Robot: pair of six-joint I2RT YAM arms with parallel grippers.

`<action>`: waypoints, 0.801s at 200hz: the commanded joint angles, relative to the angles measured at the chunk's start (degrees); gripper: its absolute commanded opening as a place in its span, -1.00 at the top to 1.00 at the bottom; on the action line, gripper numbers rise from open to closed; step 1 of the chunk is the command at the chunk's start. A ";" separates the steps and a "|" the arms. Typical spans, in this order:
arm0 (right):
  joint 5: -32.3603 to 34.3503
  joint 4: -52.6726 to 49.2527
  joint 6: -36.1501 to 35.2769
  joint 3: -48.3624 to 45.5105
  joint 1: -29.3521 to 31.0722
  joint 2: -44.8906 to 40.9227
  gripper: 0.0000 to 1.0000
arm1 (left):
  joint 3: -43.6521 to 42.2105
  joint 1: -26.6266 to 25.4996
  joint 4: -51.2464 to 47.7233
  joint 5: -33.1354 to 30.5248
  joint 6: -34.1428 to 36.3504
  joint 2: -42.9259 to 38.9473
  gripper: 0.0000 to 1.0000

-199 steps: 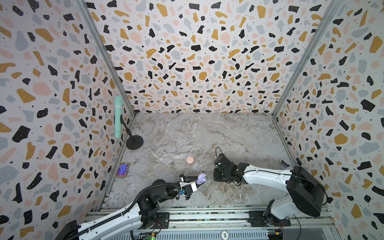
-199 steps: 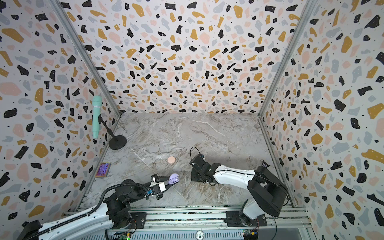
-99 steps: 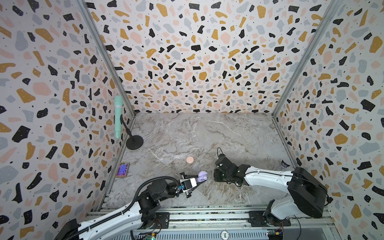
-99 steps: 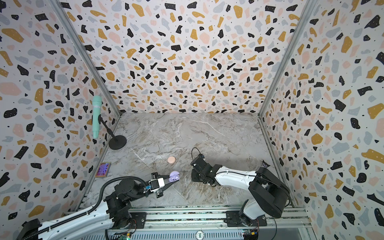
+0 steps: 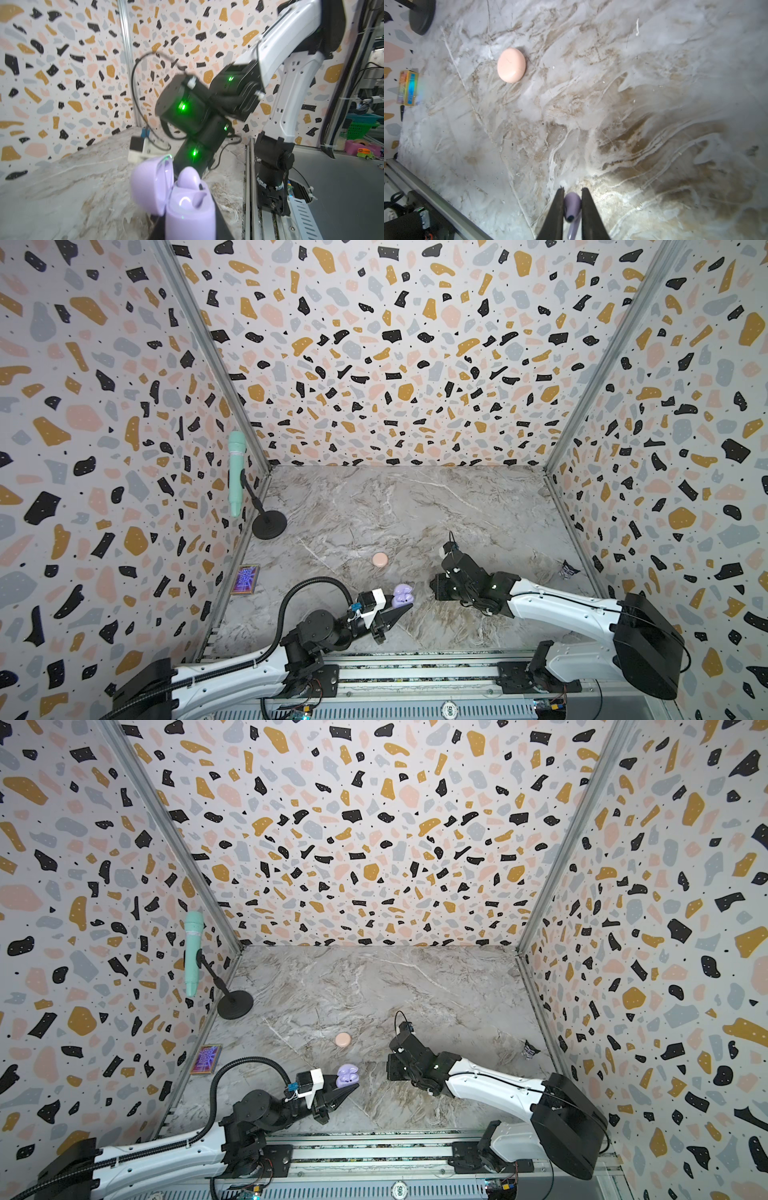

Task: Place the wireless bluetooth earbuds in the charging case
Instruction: 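Lift the earbud with the right gripper and carry it toward the case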

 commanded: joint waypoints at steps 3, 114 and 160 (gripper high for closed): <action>1.39 -1.86 -1.82 1.17 -0.26 -3.16 0.68 | -2.10 -0.47 9.61 -4.21 -4.00 1.93 1.00; 6.82 -2.47 -4.70 7.36 5.89 -10.67 0.67 | -4.06 -0.45 17.26 -5.52 -9.08 10.83 1.00; 9.37 -2.19 -5.60 10.48 9.89 -11.16 0.66 | -3.71 -0.45 17.85 -5.24 -9.63 12.26 1.00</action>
